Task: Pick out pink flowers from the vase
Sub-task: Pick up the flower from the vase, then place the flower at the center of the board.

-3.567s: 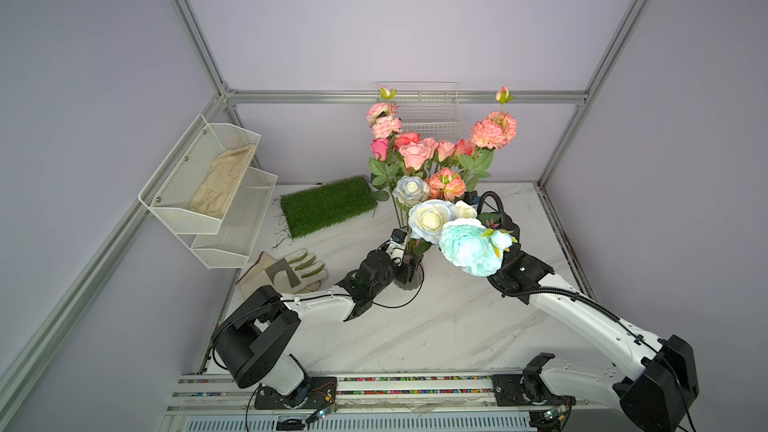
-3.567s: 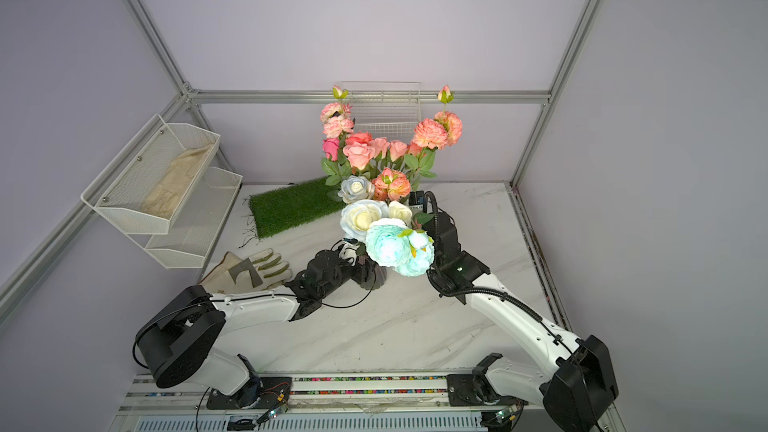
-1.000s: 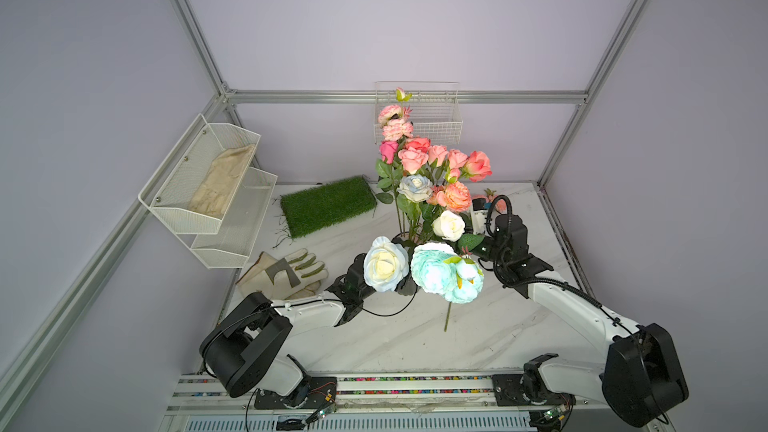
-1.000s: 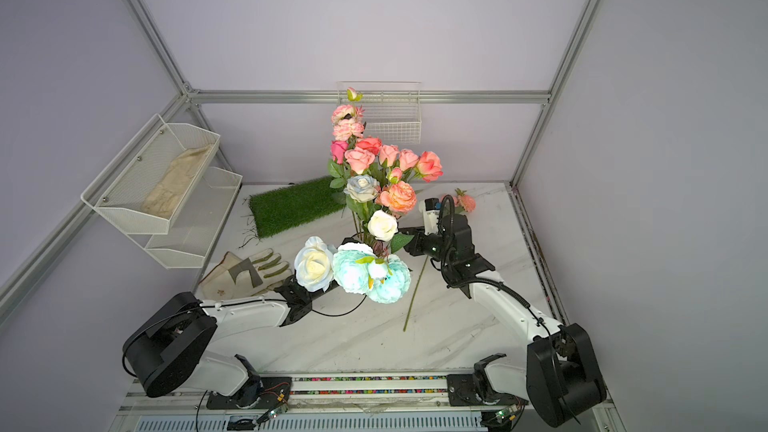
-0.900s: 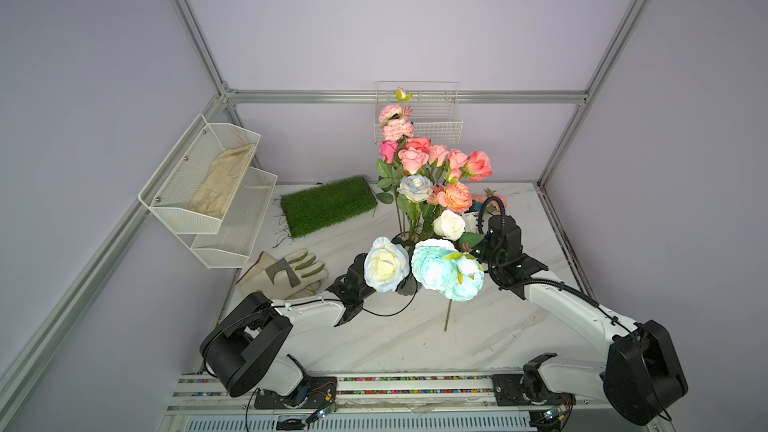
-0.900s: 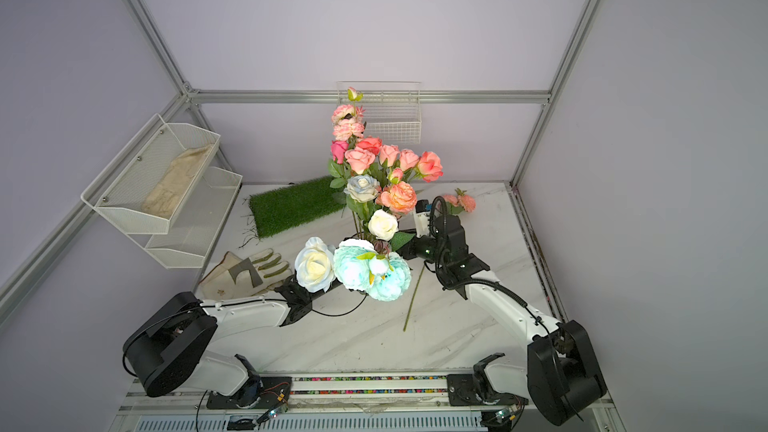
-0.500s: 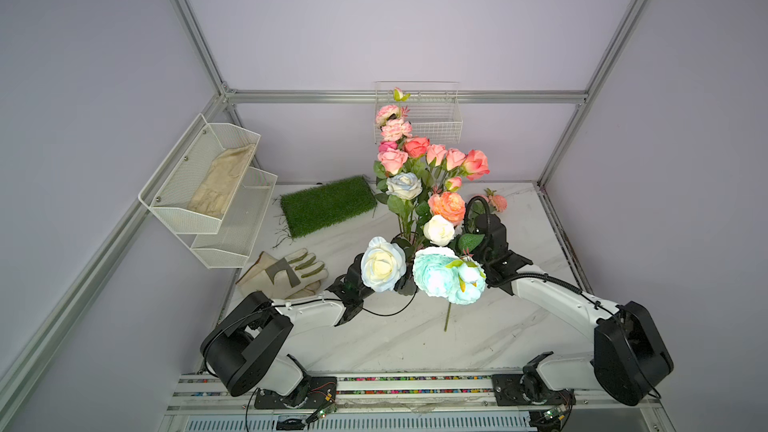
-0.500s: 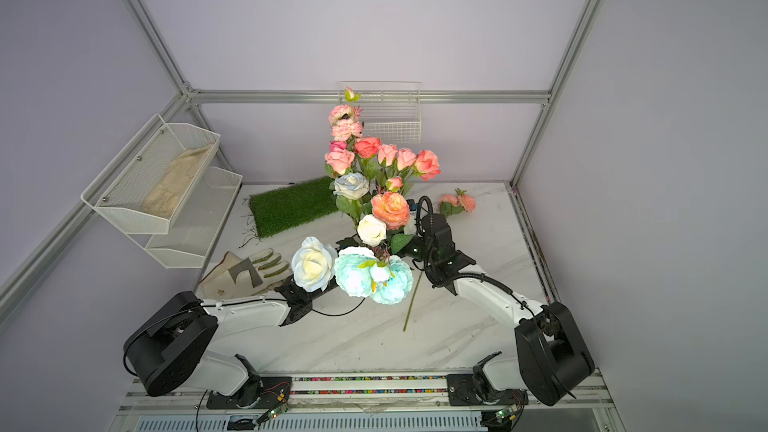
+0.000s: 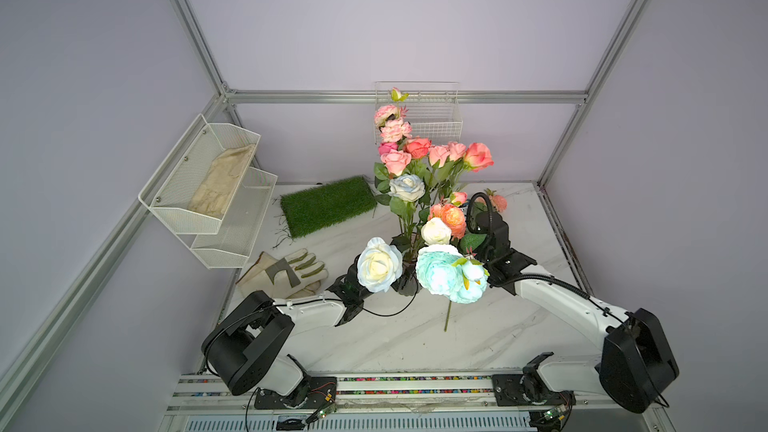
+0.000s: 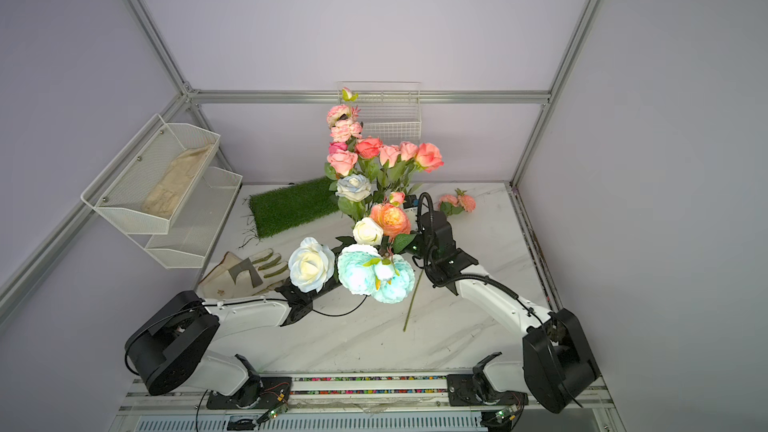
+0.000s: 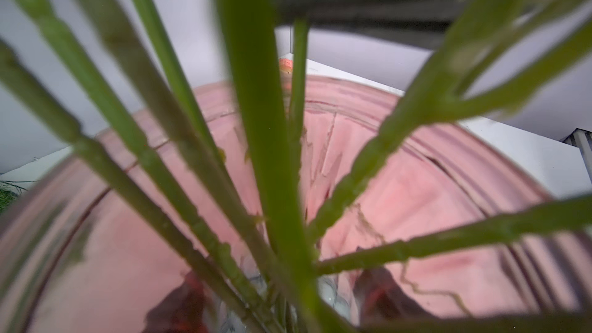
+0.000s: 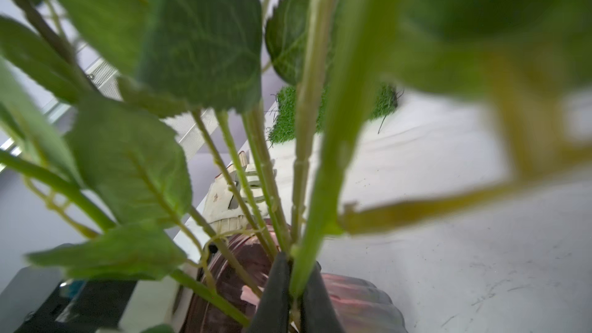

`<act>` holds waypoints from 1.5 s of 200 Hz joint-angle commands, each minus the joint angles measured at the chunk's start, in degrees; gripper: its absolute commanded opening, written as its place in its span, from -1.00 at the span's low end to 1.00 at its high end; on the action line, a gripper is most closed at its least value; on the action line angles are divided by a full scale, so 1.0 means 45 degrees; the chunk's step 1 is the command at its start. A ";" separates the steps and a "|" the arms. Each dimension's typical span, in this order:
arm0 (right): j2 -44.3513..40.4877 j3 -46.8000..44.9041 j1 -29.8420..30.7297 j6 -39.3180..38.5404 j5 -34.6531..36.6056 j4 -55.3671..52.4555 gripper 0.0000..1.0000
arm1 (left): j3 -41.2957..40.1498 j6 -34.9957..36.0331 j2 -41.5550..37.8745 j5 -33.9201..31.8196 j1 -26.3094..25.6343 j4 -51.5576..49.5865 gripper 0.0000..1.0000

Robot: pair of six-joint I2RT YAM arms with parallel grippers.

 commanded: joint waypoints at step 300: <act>-0.1671 0.3858 -0.3694 0.0009 0.4619 -0.8427 -1.00 | -0.0584 -0.0205 -0.0224 0.1730 0.1078 -0.1592 -1.00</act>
